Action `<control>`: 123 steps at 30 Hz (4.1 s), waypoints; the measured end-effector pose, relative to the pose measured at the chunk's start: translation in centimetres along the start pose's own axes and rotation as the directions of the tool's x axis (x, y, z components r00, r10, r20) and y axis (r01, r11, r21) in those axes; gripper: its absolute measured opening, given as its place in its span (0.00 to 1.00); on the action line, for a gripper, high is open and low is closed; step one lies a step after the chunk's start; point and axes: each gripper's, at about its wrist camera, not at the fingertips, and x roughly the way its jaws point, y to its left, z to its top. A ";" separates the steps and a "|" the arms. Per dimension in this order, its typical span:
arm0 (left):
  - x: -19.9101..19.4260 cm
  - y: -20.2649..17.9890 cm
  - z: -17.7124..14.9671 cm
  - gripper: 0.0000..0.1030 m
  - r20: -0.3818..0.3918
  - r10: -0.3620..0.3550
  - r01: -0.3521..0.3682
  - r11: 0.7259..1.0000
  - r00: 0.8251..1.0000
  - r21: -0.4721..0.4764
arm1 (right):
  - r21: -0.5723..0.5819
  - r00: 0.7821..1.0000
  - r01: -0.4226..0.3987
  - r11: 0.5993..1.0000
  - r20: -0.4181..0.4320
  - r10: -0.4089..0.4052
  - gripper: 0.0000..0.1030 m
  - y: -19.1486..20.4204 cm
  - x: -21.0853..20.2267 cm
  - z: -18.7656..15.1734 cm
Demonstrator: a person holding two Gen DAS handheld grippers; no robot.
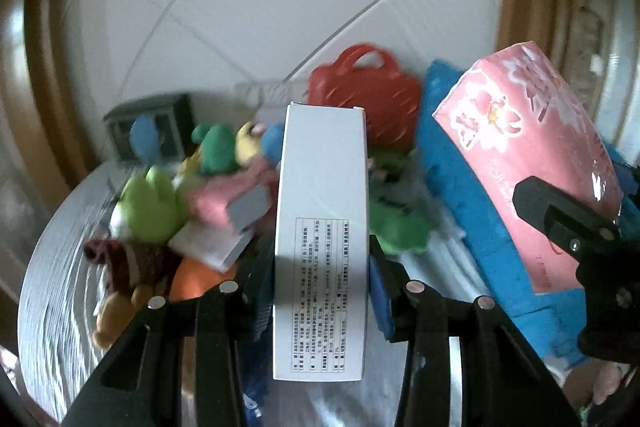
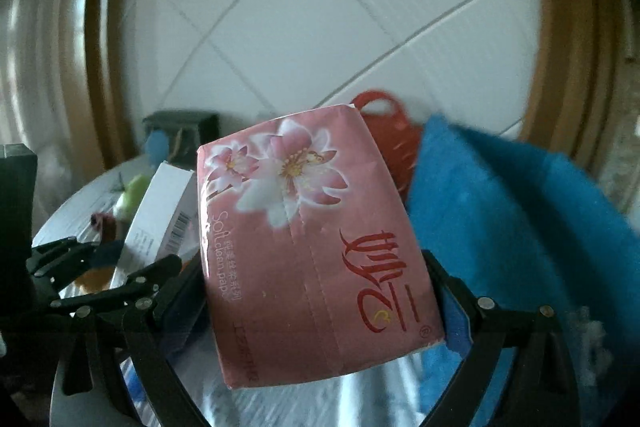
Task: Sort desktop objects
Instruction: 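Carry the white box and pink tissue pack into the blue crate and release both, then move both tools back over the pile on the bed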
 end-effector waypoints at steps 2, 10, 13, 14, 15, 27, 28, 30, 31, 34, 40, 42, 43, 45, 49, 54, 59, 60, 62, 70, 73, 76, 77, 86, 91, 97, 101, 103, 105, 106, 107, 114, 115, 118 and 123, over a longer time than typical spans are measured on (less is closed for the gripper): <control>-0.9 -1.5 0.8 0.39 0.035 -0.034 0.034 0.999 0.999 0.020 | 0.013 0.999 0.041 0.999 0.024 -0.041 0.95 -1.0 -2.2 0.7; -5.0 -10.4 3.5 0.39 0.136 -0.121 0.106 0.988 0.983 0.110 | 0.103 0.982 0.122 0.987 0.135 -0.135 0.95 -8.9 -11.0 1.5; -6.3 -15.5 4.5 0.39 0.173 -0.150 0.131 0.984 0.973 0.119 | 0.104 0.969 0.176 0.979 0.155 -0.191 0.95 -13.0 -13.9 1.2; -6.7 -17.3 4.7 0.39 0.183 -0.159 0.138 0.983 0.970 0.123 | 0.101 0.965 0.195 0.976 0.159 -0.210 0.95 -14.8 -14.6 1.1; -7.0 -19.0 4.9 0.39 0.190 -0.166 0.144 0.982 0.968 0.126 | 0.097 0.961 0.211 0.973 0.160 -0.225 0.95 -16.4 -15.2 0.8; -2.5 -38.3 4.5 0.39 -0.006 -0.121 0.120 0.975 0.993 0.186 | 0.034 0.956 0.292 0.956 0.008 -0.292 0.95 -34.1 -12.4 -4.7; -2.0 -38.7 4.4 0.39 -0.022 -0.120 0.122 0.975 0.993 0.188 | 0.032 0.957 0.290 0.956 -0.002 -0.290 0.95 -34.8 -12.1 -5.2; -1.0 -39.9 4.0 0.39 -0.058 -0.108 0.118 0.974 0.992 0.193 | 0.032 0.960 0.281 0.959 -0.022 -0.280 0.95 -36.0 -11.6 -6.2; -0.7 -40.3 3.9 0.39 -0.068 -0.105 0.116 0.974 0.992 0.193 | 0.029 0.961 0.277 0.960 -0.029 -0.276 0.95 -36.5 -11.4 -6.7; -0.3 -41.5 3.7 0.39 -0.086 -0.099 0.114 0.974 0.991 0.197 | 0.001 0.952 0.305 0.952 -0.038 -0.304 0.95 -37.4 -11.0 -7.7; 0.6 -42.3 3.3 0.39 -0.109 -0.080 0.100 0.977 0.991 0.190 | -0.013 0.955 0.292 0.956 -0.040 -0.293 0.95 -38.6 -10.3 -8.3; 0.5 -42.5 3.2 0.50 -0.114 -0.072 0.093 0.978 0.991 0.187 | -0.014 0.958 0.283 0.959 -0.036 -0.283 0.96 -38.7 -10.1 -8.4; 0.6 -42.4 3.2 0.58 -0.112 -0.067 0.088 0.978 0.991 0.187 | -0.017 0.960 0.279 0.960 -0.032 -0.280 0.98 -38.7 -10.1 -8.3; 0.1 -42.2 3.2 0.75 -0.091 -0.040 0.056 0.981 0.995 0.185 | -0.031 0.954 0.298 0.954 -0.024 -0.298 1.00 -39.1 -10.0 -8.1; -0.5 -41.6 3.0 0.80 -0.084 -0.039 0.052 0.985 0.996 0.165 | -0.042 0.949 0.314 0.948 -0.013 -0.315 1.00 -39.3 -10.3 -7.8; -1.4 -40.9 2.5 0.80 -0.089 -0.042 0.055 0.987 0.995 0.151 | -0.040 0.950 0.311 0.949 -0.007 -0.312 1.00 -39.2 -11.4 -8.3; -2.7 -40.7 2.0 0.80 -0.077 -0.060 0.071 0.986 0.995 0.152 | -0.021 0.956 0.292 0.956 0.000 -0.292 1.00 -39.4 -12.7 -8.6; -3.0 -40.8 1.9 0.80 -0.076 -0.062 0.073 0.985 0.995 0.157 | -0.017 0.959 0.285 0.958 -0.003 -0.285 1.00 -39.4 -12.8 -8.7; -3.3 -40.9 1.6 0.80 -0.076 -0.062 0.074 0.984 0.995 0.163 | -0.008 0.963 0.271 0.963 -0.009 -0.271 1.00 -39.4 -12.9 -9.0; -4.4 -40.5 0.5 0.80 -0.074 -0.068 0.079 0.984 0.995 0.160 | 0.015 0.969 0.245 0.969 -0.022 -0.245 1.00 -39.0 -13.0 -9.8; -5.2 -40.2 0.1 0.80 -0.056 -0.061 0.069 0.986 0.997 0.154 | 0.025 0.974 0.226 0.974 -0.021 -0.225 1.00 -39.0 -13.2 -10.1; -6.1 -39.6 -0.3 0.80 -0.036 -0.052 0.056 0.988 0.998 0.141 | 0.048 0.977 0.215 0.975 -0.019 -0.214 1.00 -39.1 -13.3 -10.3; -6.4 -39.3 -0.4 0.80 -0.028 -0.044 0.047 0.990 0.999 0.133 | 0.058 0.980 0.200 0.978 -0.020 -0.200 1.00 -39.1 -13.3 -10.4; -9.0 -34.5 -1.1 0.80 0.028 0.036 -0.038 0.997 0.999 0.066 | 0.061 0.994 0.106 0.993 0.009 -0.106 1.00 -36.1 -13.2 -9.9; -10.6 -30.0 -1.4 0.80 0.060 0.079 -0.080 0.997 0.995 0.021 | 0.031 0.995 0.071 0.997 0.065 -0.073 1.00 -32.3 -14.3 -8.1; -12.1 -22.1 -2.7 0.80 0.064 0.128 -0.126 0.991 0.990 -0.041 | -0.003 0.990 0.023 1.000 0.136 -0.023 1.00 -25.4 -15.8 -5.5; -12.8 -15.0 -4.5 0.80 0.041 0.152 -0.148 0.986 0.988 -0.083 | -0.034 0.987 0.003 0.999 0.162 0.003 1.00 -18.9 -16.4 -4.3; -12.9 -11.3 -5.6 0.80 0.021 0.162 -0.160 0.982 0.986 -0.098 | -0.048 0.987 -0.003 0.999 0.162 0.011 1.00 -15.5 -16.4 -3.9; -12.7 -8.0 -6.6 0.80 -0.011 0.178 -0.179 0.979 0.984 -0.100 | -0.053 0.987 -0.002 0.999 0.161 0.011 1.00 -12.1 -16.2 -3.7; -12.6 -6.3 -7.2 0.80 -0.027 0.185 -0.186 0.977 0.982 -0.100 | -0.052 0.988 -0.005 0.999 0.154 0.013 1.00 -10.7 -16.0 -3.6; -12.3 -4.4 -8.0 0.80 -0.044 0.188 -0.192 0.976 0.981 -0.103 | -0.051 0.989 -0.009 0.999 0.146 0.017 1.00 -9.2 -15.7 -3.7; -7.7 4.3 -11.9 0.80 -0.202 0.155 -0.188 0.969 0.967 -0.160 | -0.047 0.999 -0.046 0.998 -0.013 0.045 1.00 -1.5 -10.9 -5.6; -6.9 4.9 -12.4 0.80 -0.217 0.142 -0.180 0.970 0.966 -0.164 | -0.052 0.998 -0.047 0.998 -0.048 0.045 1.00 -0.7 -9.7 -6.0; -4.2 5.8 -13.2 0.80 -0.253 0.119 -0.165 0.971 0.960 -0.171 | -0.069 0.992 -0.054 0.996 -0.122 0.045 1.00 0.6 -6.7 -7.1; 1.8 5.9 -13.6 0.80 -0.330 0.081 -0.142 0.976 0.941 -0.168 | -0.073 0.974 -0.079 0.994 -0.216 0.062 1.00 1.2 -0.9 -8.6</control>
